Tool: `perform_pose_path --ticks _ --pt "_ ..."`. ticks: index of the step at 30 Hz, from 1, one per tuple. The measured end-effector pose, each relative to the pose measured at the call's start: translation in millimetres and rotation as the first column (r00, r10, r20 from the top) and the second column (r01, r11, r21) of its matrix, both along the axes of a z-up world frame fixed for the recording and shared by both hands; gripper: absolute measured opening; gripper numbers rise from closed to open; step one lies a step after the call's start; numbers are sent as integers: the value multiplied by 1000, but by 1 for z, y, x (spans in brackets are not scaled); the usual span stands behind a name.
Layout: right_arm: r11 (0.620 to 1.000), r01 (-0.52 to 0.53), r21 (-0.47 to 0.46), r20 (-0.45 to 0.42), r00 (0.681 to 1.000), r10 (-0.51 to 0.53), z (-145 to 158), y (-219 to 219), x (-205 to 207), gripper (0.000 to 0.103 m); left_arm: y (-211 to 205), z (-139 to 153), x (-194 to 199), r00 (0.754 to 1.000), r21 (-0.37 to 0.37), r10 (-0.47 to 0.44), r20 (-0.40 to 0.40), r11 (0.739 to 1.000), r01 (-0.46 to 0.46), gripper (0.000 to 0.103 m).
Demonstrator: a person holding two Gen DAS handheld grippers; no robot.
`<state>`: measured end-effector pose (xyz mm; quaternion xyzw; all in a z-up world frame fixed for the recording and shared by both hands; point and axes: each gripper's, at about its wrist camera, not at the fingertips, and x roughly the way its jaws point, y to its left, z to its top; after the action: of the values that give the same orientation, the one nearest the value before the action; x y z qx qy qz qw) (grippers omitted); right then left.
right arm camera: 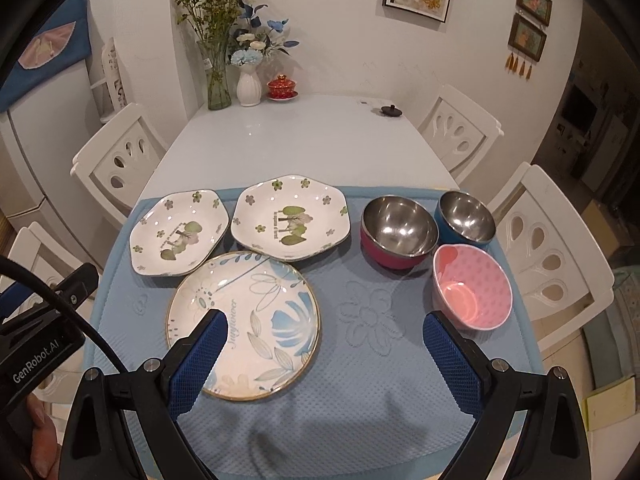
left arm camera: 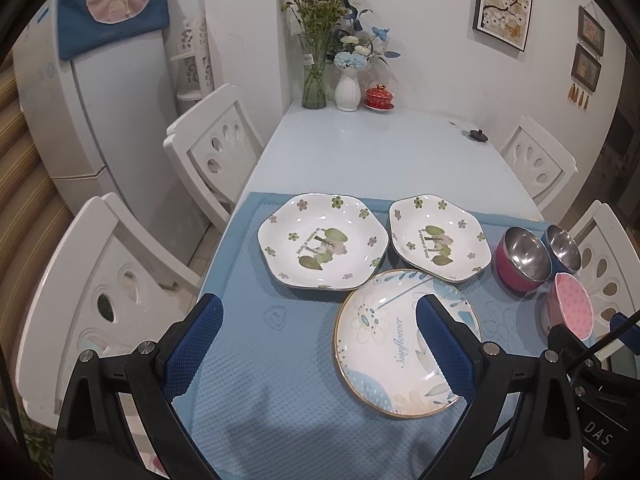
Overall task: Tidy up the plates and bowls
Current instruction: 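Move both grippers toward the round Sunflower plate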
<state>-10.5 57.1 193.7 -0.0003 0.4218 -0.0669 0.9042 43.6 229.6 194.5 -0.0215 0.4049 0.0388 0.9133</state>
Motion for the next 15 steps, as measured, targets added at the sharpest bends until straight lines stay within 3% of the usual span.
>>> perform_pose_path --ticks 7,15 --pt "999 -6 -37 -14 1000 5 -6 5 14 97 1 -9 13 1000 -1 -7 -21 1000 7 97" --pt "997 -56 53 -15 998 57 -12 8 24 97 2 -18 23 999 -5 -14 -45 1000 14 97"
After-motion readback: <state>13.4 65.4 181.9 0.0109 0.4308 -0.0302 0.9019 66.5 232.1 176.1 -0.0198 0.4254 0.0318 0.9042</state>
